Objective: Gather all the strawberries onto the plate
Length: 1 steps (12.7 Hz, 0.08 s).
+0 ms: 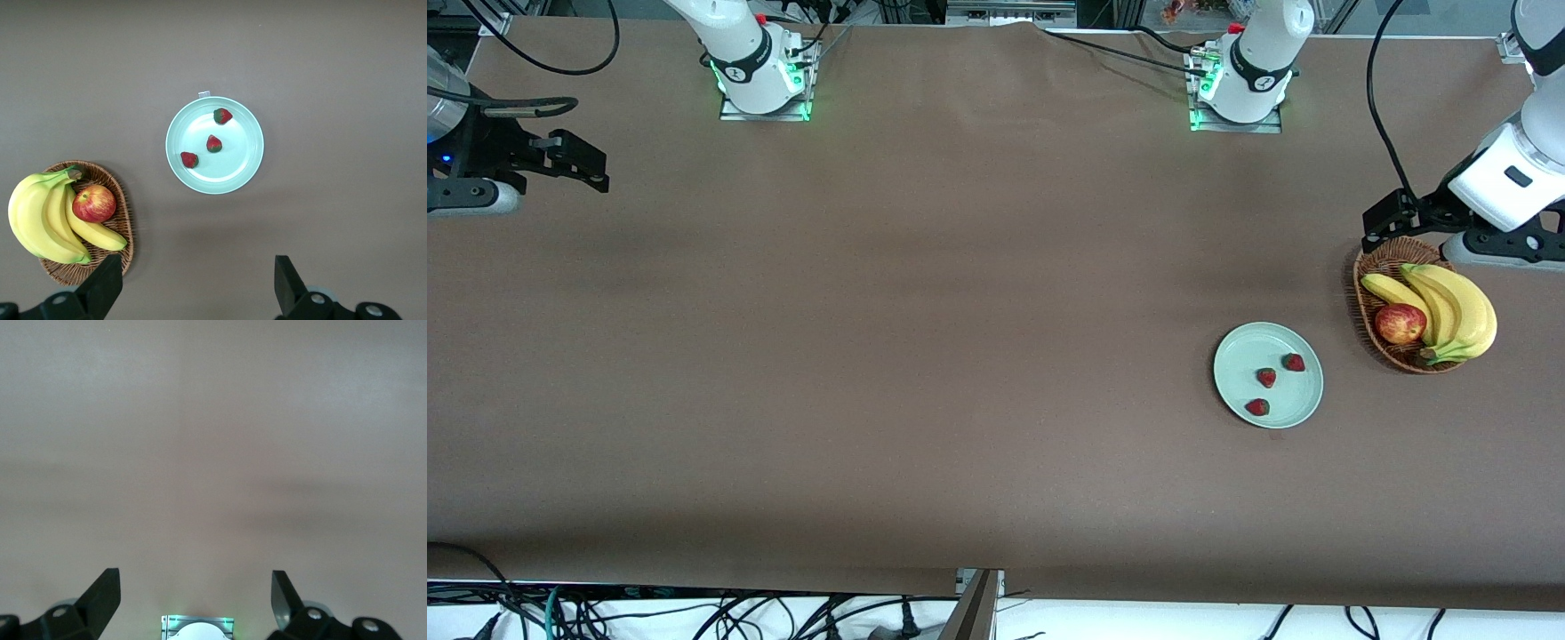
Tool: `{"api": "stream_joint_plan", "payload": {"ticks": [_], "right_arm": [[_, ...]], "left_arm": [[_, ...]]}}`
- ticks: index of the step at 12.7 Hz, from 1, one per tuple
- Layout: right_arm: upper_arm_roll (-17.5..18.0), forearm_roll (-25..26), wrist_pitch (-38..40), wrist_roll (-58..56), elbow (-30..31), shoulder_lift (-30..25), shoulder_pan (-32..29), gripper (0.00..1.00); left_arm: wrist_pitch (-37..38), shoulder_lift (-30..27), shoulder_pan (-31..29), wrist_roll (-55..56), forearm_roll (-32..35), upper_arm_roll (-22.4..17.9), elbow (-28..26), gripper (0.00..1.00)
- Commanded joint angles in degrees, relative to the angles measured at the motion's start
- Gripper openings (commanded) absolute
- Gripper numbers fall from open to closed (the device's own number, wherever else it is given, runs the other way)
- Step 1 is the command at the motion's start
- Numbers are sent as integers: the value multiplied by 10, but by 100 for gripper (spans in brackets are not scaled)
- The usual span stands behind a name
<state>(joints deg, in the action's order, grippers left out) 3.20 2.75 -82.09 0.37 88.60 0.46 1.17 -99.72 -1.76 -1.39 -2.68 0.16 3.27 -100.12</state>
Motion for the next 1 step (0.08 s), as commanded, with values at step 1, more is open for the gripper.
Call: {"api": "stream_joint_plan", "payload": {"ticks": [1], "right_arm": [[6,5,2,0,-9,3,-6,100]], "left_arm": [[14,-14,9,3,-7,-9,-12,100]]}}
